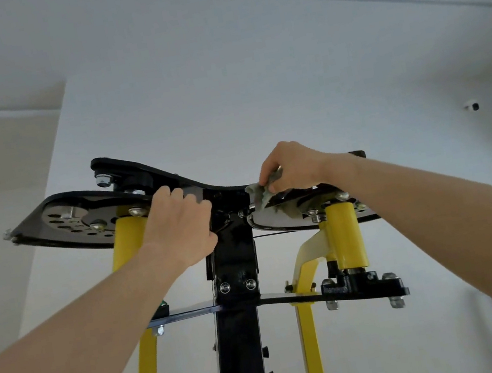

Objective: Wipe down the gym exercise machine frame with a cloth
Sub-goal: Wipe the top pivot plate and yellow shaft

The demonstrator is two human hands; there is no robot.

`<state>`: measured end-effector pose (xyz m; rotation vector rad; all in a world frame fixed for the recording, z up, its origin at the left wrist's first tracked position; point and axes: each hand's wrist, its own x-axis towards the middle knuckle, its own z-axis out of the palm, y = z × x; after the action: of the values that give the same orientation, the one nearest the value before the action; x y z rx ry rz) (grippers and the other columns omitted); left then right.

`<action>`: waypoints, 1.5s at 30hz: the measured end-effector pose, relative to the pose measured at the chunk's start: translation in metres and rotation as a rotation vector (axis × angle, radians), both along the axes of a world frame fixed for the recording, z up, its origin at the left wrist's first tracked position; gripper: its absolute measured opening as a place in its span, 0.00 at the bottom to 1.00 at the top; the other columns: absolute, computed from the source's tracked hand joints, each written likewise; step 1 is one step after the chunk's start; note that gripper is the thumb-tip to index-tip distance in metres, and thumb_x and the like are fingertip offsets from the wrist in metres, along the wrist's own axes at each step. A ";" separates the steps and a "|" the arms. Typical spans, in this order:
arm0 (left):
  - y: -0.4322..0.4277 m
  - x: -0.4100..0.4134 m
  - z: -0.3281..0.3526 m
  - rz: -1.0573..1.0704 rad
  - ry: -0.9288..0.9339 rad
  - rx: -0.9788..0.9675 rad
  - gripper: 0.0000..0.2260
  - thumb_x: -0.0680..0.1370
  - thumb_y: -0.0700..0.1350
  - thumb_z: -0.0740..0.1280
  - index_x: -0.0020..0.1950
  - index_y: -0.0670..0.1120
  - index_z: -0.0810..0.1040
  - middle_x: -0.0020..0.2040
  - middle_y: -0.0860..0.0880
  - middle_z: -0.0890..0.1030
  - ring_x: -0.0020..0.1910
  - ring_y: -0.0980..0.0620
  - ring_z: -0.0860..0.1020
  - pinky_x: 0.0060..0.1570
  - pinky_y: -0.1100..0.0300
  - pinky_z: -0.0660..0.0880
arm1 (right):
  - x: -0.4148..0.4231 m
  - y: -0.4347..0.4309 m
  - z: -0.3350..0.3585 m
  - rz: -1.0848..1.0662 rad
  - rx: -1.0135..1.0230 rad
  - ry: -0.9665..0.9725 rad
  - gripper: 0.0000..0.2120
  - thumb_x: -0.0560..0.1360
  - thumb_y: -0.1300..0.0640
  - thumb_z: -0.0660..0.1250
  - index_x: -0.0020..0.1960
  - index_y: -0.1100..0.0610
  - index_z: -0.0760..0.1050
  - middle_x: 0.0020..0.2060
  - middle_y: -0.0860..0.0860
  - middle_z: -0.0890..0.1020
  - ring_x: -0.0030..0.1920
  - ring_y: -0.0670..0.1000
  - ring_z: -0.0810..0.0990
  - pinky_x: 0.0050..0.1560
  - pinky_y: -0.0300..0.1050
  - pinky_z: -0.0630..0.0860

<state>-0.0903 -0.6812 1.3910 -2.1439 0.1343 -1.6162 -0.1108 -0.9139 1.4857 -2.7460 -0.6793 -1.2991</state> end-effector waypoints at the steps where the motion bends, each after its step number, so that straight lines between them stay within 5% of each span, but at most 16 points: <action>1: 0.000 0.000 -0.001 -0.003 -0.008 -0.005 0.16 0.77 0.59 0.58 0.55 0.51 0.76 0.48 0.50 0.80 0.46 0.48 0.72 0.52 0.51 0.66 | 0.008 0.005 -0.004 -0.004 -0.004 0.011 0.10 0.73 0.58 0.75 0.54 0.51 0.85 0.52 0.49 0.84 0.53 0.50 0.81 0.58 0.46 0.78; 7: -0.006 0.005 -0.007 -0.047 -0.047 -0.081 0.16 0.78 0.59 0.59 0.55 0.51 0.77 0.48 0.51 0.79 0.49 0.48 0.73 0.57 0.51 0.66 | 0.029 0.013 -0.022 -0.088 -0.107 0.040 0.10 0.76 0.59 0.71 0.56 0.51 0.85 0.55 0.49 0.84 0.55 0.51 0.80 0.59 0.49 0.78; 16: -0.005 0.010 -0.007 -0.077 -0.055 -0.101 0.19 0.77 0.60 0.56 0.59 0.53 0.79 0.47 0.52 0.80 0.50 0.50 0.75 0.59 0.51 0.66 | -0.035 -0.049 -0.008 -0.146 -0.059 0.079 0.07 0.73 0.52 0.74 0.50 0.51 0.86 0.44 0.50 0.85 0.49 0.54 0.81 0.52 0.52 0.77; 23: -0.006 0.009 -0.007 -0.070 -0.027 -0.112 0.20 0.76 0.61 0.55 0.57 0.53 0.80 0.46 0.53 0.80 0.50 0.50 0.75 0.57 0.52 0.65 | -0.069 -0.068 -0.013 -0.082 0.051 0.069 0.07 0.72 0.61 0.73 0.48 0.53 0.87 0.35 0.42 0.83 0.33 0.38 0.76 0.40 0.38 0.72; 28: -0.004 0.007 -0.005 -0.072 -0.001 -0.117 0.23 0.77 0.63 0.55 0.64 0.54 0.78 0.53 0.54 0.81 0.54 0.51 0.76 0.57 0.53 0.65 | -0.087 -0.088 -0.011 -0.205 -0.032 0.036 0.04 0.72 0.58 0.75 0.46 0.51 0.85 0.40 0.44 0.84 0.41 0.45 0.78 0.41 0.39 0.71; 36: -0.009 0.004 -0.003 -0.090 0.016 -0.172 0.26 0.78 0.65 0.52 0.62 0.53 0.80 0.55 0.52 0.82 0.56 0.49 0.76 0.62 0.51 0.66 | -0.098 -0.136 -0.039 -0.196 0.128 -0.108 0.03 0.73 0.55 0.75 0.46 0.52 0.86 0.36 0.46 0.84 0.40 0.48 0.80 0.45 0.44 0.75; 42: -0.009 0.002 -0.003 -0.105 0.033 -0.169 0.24 0.78 0.65 0.53 0.60 0.52 0.80 0.55 0.51 0.82 0.57 0.48 0.76 0.62 0.51 0.65 | -0.066 -0.095 -0.066 -0.091 -0.042 -0.330 0.09 0.74 0.59 0.73 0.53 0.52 0.86 0.49 0.49 0.85 0.50 0.51 0.81 0.53 0.46 0.75; 45: -0.008 0.002 -0.003 -0.094 0.034 -0.142 0.24 0.78 0.65 0.53 0.61 0.52 0.79 0.56 0.50 0.82 0.57 0.48 0.76 0.62 0.50 0.66 | -0.043 -0.080 -0.065 -0.129 -0.133 -0.371 0.13 0.75 0.63 0.68 0.53 0.50 0.85 0.50 0.48 0.85 0.52 0.52 0.79 0.49 0.43 0.71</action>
<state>-0.0886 -0.6895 1.3877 -2.3042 0.1362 -1.6880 -0.1540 -0.9938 1.4202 -2.7125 -0.6335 -1.8875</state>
